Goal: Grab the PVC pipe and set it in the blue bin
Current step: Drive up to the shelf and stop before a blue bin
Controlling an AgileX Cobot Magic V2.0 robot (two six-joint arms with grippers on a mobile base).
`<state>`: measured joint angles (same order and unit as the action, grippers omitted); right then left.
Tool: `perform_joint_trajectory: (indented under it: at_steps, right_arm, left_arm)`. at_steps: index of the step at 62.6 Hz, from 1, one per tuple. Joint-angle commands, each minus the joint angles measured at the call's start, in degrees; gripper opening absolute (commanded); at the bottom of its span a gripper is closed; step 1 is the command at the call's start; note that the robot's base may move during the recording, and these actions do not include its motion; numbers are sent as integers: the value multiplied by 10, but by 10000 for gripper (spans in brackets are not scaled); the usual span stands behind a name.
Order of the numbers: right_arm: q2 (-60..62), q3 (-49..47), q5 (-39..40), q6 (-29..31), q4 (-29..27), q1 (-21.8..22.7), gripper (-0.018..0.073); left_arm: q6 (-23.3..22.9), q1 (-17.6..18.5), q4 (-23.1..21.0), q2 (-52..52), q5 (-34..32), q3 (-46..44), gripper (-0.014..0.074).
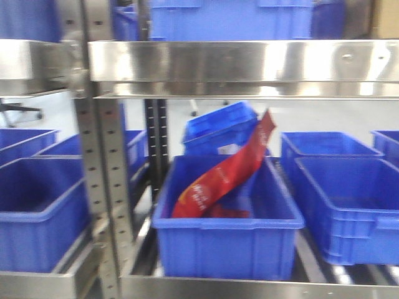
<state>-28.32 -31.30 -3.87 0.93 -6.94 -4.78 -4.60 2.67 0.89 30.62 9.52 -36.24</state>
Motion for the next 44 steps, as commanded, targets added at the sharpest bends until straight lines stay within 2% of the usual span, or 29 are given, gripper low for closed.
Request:
perform_joint_trajectory:
  at_steps: [1, 44]
  right_arm:
    - [3, 1, 14, 2, 3, 0, -160]
    - [3, 1, 14, 2, 3, 0, -160]
  left_arm:
    - [-2, -1, -5, -3, -16, 0, -111]
    - [-2, -1, -5, -3, -16, 0, -111]
